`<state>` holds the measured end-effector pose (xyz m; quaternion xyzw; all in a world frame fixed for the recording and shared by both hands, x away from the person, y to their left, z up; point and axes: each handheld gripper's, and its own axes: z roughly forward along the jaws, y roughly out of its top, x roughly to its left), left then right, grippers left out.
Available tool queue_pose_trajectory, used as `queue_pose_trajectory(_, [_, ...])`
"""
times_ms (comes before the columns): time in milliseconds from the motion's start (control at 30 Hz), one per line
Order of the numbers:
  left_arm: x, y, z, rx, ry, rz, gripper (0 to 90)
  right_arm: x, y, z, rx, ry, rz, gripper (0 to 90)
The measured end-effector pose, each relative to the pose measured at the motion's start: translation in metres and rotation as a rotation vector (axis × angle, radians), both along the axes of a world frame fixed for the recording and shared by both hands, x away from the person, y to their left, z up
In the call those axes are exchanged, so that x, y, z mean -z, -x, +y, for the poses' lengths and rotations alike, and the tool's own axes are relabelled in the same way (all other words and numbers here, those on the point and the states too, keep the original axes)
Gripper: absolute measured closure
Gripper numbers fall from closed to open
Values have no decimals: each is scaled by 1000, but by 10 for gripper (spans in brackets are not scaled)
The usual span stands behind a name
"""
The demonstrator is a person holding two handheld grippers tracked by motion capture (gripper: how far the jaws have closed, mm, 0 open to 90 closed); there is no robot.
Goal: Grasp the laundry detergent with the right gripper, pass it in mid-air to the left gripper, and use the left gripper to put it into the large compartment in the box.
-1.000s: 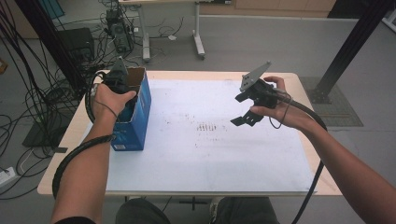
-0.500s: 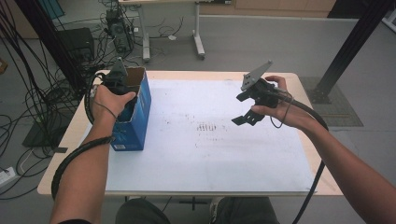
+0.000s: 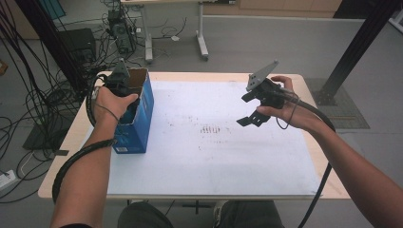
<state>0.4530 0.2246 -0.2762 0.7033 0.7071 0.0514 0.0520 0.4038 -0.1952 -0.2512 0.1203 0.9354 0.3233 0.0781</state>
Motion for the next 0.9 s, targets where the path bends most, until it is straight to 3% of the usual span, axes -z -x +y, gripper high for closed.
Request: queue_pose_trajectory(900, [0,0,1,2,3,-8,370,-3,0,0,3,6,-6,96])
